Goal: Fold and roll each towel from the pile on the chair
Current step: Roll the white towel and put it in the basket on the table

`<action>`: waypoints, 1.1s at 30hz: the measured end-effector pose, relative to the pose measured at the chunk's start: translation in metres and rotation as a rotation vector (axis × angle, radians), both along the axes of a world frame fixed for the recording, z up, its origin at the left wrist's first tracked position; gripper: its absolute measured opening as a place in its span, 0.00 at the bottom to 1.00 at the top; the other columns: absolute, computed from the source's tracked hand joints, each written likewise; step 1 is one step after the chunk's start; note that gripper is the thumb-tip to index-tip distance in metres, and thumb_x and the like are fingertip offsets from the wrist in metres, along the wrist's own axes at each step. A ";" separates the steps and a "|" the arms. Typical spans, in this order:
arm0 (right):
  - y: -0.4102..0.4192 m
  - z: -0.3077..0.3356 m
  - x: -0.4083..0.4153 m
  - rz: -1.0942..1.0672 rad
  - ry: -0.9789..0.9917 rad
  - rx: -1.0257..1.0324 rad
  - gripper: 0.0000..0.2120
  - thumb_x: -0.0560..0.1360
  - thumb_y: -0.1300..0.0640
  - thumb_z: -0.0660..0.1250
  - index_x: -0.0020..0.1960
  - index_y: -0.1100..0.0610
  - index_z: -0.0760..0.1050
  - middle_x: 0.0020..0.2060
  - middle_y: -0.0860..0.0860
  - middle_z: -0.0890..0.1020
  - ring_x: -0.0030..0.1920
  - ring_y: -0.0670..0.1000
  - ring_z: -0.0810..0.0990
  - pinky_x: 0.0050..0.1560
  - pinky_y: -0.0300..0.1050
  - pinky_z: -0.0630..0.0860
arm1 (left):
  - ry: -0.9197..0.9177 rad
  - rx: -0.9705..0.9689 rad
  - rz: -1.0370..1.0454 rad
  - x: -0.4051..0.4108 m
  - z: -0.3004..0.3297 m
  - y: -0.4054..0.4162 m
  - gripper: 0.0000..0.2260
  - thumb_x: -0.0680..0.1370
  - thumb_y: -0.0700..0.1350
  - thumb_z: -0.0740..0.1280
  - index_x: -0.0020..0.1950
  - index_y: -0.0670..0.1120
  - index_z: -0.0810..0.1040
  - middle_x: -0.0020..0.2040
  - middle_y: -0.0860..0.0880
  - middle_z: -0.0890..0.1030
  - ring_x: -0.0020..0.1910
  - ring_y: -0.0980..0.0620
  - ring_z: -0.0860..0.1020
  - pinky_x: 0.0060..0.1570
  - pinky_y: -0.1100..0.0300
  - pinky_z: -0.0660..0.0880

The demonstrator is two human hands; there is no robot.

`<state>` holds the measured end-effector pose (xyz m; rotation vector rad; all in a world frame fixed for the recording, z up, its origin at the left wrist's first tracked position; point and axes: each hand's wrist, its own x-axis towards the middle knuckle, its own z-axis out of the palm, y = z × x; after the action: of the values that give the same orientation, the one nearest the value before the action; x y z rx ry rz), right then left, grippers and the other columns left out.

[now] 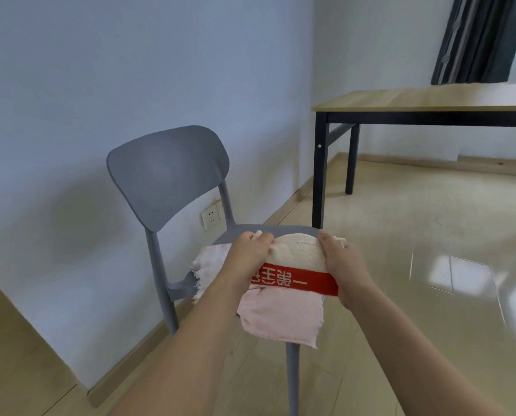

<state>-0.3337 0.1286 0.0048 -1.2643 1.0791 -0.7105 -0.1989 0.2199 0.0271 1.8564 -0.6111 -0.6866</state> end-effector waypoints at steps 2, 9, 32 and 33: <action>0.001 0.009 -0.008 -0.020 0.003 0.005 0.18 0.74 0.39 0.62 0.53 0.53 0.72 0.45 0.57 0.82 0.43 0.56 0.83 0.48 0.50 0.80 | -0.137 -0.051 0.030 -0.012 0.005 -0.001 0.11 0.77 0.52 0.58 0.51 0.46 0.74 0.45 0.47 0.79 0.45 0.49 0.79 0.44 0.52 0.78; -0.017 0.029 -0.012 -0.038 0.068 0.008 0.20 0.73 0.40 0.64 0.54 0.56 0.72 0.45 0.57 0.81 0.44 0.56 0.83 0.51 0.51 0.80 | -0.356 -0.050 0.097 -0.017 0.013 -0.013 0.14 0.82 0.51 0.51 0.51 0.45 0.73 0.44 0.48 0.77 0.42 0.53 0.76 0.39 0.57 0.73; -0.249 0.196 -0.004 -0.142 0.414 0.030 0.10 0.77 0.55 0.54 0.40 0.54 0.70 0.39 0.54 0.75 0.39 0.55 0.72 0.41 0.45 0.67 | -0.357 0.242 -0.257 0.006 0.172 -0.249 0.12 0.83 0.54 0.51 0.53 0.49 0.70 0.44 0.50 0.78 0.39 0.55 0.80 0.33 0.66 0.75; -0.249 0.235 -0.008 -0.136 0.423 0.052 0.09 0.77 0.54 0.55 0.43 0.56 0.71 0.41 0.55 0.75 0.42 0.56 0.73 0.43 0.45 0.68 | -0.354 0.233 -0.257 0.002 0.210 -0.249 0.13 0.83 0.55 0.51 0.52 0.49 0.70 0.43 0.50 0.78 0.38 0.55 0.80 0.33 0.66 0.75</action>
<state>-0.3420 -0.1204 0.2397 -1.3379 1.5300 -0.5218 -0.1967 -0.0294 0.2371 2.1611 -1.0499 -0.6171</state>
